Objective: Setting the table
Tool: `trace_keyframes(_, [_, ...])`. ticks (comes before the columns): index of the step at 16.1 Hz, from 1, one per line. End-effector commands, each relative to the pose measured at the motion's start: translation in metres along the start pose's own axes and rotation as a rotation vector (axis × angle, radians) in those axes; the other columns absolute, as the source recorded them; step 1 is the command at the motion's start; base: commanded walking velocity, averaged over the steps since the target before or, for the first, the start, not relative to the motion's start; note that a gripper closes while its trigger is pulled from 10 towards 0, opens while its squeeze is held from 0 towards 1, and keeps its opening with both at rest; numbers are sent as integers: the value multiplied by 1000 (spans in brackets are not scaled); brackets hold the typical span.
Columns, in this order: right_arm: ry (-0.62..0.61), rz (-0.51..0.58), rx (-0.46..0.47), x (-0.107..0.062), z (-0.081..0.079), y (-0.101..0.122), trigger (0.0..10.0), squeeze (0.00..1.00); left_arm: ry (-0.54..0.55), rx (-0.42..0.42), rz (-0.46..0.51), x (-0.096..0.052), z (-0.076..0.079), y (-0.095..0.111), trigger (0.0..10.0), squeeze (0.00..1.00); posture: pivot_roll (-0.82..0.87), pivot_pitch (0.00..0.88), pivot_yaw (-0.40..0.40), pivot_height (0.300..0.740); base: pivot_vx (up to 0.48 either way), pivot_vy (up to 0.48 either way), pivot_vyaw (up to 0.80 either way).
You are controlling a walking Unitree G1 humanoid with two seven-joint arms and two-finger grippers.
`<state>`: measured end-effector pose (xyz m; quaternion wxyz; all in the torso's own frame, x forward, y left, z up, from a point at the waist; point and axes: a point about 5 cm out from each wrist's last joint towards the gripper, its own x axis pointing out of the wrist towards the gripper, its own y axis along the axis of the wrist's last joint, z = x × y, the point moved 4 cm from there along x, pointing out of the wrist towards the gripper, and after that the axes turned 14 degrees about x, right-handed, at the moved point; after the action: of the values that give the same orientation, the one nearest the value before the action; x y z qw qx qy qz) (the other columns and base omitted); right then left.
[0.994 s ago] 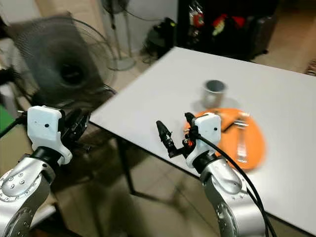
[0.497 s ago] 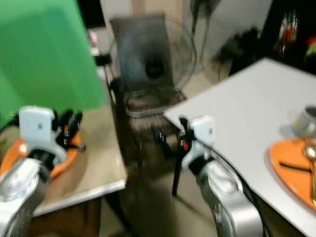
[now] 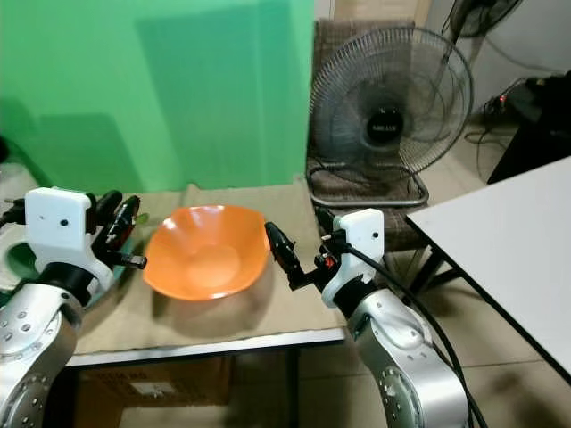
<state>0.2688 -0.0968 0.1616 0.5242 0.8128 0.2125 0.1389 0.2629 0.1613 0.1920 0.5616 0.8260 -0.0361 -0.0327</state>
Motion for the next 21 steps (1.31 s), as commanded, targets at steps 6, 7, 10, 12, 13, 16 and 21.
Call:
trace_keyframes(6, [-33,-51,19,11,7,-3,10000,0,10,50,-8,3,-2,0,10000,0,-11,0,59,740,0,-80,0])
trace_keyframes(7, [-20,-56,0,13,6,-1,10000,0,8,47,-6,4,-1,0,10000,0,-12,0,57,740,0,-480,0])
trace_keyframes(10, [31,-76,-96,15,0,-2,10000,0,11,38,-1,5,-1,1,10000,0,-11,0,54,740,0,-480,267])
trace_keyframes(12, [34,-80,-79,17,-1,-3,10000,0,16,-28,0,6,-1,2,10000,0,-10,0,50,740,0,120,800])
trace_keyframes(13, [27,-78,-74,18,1,-2,10000,0,18,-45,-6,6,-1,1,10000,0,-11,0,49,740,0,480,800])
trace_keyframes(16, [53,-87,-12,22,-1,0,10000,0,30,-4,-15,5,-4,-1,10000,0,-13,0,52,740,0,317,0])
trace_keyframes(21, [91,-187,84,40,-9,-8,10000,0,-67,81,-11,3,-4,-2,10000,0,-4,0,51,740,0,0,0])
